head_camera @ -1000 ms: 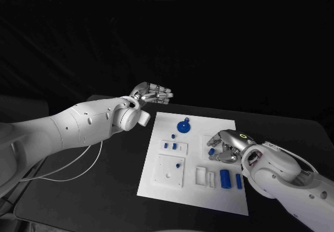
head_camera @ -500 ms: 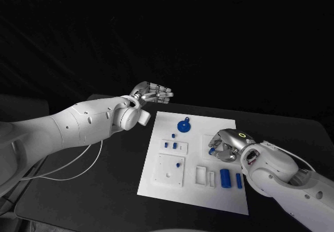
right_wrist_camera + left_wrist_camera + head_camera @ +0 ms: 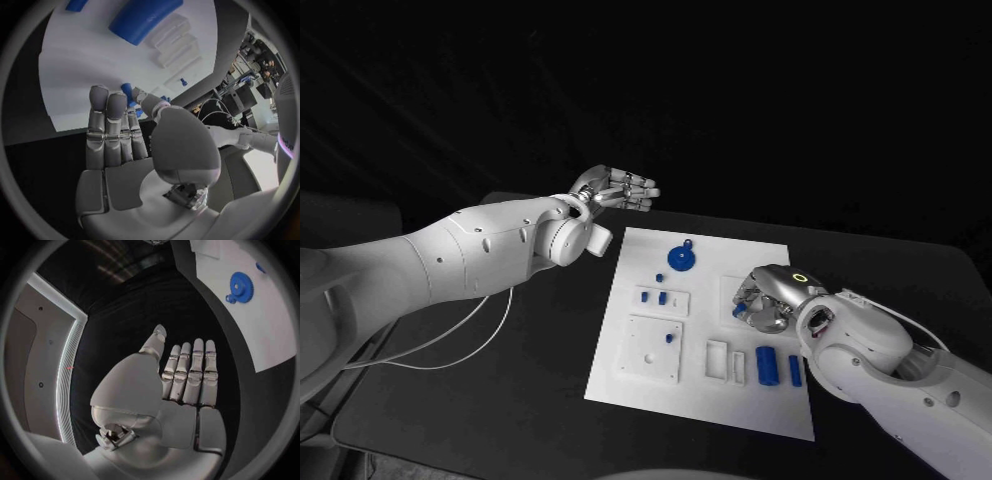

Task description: Assemble the parts on the task board

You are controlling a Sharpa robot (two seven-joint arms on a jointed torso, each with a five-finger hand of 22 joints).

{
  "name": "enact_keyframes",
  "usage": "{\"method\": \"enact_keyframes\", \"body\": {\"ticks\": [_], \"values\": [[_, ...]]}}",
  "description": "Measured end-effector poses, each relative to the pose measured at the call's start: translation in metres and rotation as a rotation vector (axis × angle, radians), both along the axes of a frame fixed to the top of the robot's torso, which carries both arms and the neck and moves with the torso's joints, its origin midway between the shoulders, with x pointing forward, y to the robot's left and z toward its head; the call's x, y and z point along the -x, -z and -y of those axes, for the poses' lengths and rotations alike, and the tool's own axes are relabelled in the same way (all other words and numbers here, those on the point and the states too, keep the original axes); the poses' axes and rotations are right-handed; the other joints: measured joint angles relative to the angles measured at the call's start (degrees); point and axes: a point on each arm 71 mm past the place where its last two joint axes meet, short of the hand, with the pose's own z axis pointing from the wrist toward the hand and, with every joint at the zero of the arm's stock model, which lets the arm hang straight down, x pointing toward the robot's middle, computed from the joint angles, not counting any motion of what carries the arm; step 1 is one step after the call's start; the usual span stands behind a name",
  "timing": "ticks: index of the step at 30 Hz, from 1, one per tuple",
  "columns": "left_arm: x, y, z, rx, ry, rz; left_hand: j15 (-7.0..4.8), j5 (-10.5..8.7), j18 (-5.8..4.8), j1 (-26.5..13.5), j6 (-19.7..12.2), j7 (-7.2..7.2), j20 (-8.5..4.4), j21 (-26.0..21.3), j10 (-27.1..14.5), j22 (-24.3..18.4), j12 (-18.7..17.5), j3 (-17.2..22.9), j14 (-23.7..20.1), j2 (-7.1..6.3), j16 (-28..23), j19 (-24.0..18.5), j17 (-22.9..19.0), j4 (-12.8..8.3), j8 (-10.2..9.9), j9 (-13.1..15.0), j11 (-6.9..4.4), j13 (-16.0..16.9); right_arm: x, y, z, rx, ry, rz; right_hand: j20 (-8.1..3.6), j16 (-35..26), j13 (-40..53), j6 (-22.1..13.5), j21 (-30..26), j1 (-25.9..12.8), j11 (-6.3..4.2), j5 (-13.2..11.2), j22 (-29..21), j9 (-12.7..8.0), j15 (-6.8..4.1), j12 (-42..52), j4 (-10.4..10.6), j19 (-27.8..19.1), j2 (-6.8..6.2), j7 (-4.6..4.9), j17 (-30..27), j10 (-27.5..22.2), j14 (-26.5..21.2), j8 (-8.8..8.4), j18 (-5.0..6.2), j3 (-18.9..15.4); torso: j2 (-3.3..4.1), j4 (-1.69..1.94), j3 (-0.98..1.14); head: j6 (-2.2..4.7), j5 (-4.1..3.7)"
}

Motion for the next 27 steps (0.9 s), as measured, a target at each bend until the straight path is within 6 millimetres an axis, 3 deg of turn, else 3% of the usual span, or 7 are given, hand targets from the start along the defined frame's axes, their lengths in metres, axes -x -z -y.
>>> {"method": "enact_keyframes", "body": {"ticks": [8,16,27], "values": [[-0.0001,0.0002,-0.0002,0.0,0.0,-0.002,0.0,0.0,0.0,0.0,0.0,0.0,0.0,0.0,0.0,0.0,0.0,-0.2,0.0,0.0,0.0,0.0,0.0,0.2,0.0,0.0,0.0,0.0,-0.0005,0.0054,-0.001,0.018,-0.001,-0.005,-0.2,0.0,0.0,0.7,0.2,0.2,-0.31,0.0,0.2,-0.1,0.0,0.0,-0.4,-0.2,0.78,-0.07,0.4,0.3,0.0,-0.14,-0.09,0.4,-0.01,0.01,-0.01,-0.23,0.06],[-0.0001,0.0003,-0.0003,-0.001,0.001,-0.004,0.0,0.0,0.0,0.0,0.0,0.0,0.0,0.0,0.0,0.0,0.0,-0.2,0.0,0.0,0.0,0.0,0.0,0.2,0.0,0.0,0.0,0.0,-0.0007,0.0065,-0.0022,0.022,-0.002,0.005,-0.59,0.0,0.0,3.3,2.3,0.4,-1.03,0.0,0.8,0.0,-0.73,-0.1,-1.1,0.0,1.79,-0.58,0.5,3.0,0.3,-0.12,-0.51,1.0,-0.02,-0.03,-0.01,-0.31,0.1],[-0.0002,0.0006,-0.0004,-0.001,0.002,-0.007,0.0,0.0,0.0,0.0,0.0,0.0,0.0,0.0,0.0,0.0,0.0,-0.2,0.0,0.0,0.0,0.0,0.0,0.2,0.0,0.0,0.0,0.0,0.0008,0.0046,-0.0043,-0.015,0.006,0.038,-1.22,-0.4,0.1,4.8,7.1,-0.7,-1.74,-0.3,2.9,0.0,-1.2,0.0,-3.0,-0.2,2.88,-0.82,0.8,4.8,0.9,-0.1,-1.75,3.7,-0.01,-0.07,0.03,-0.34,0.14]]}}
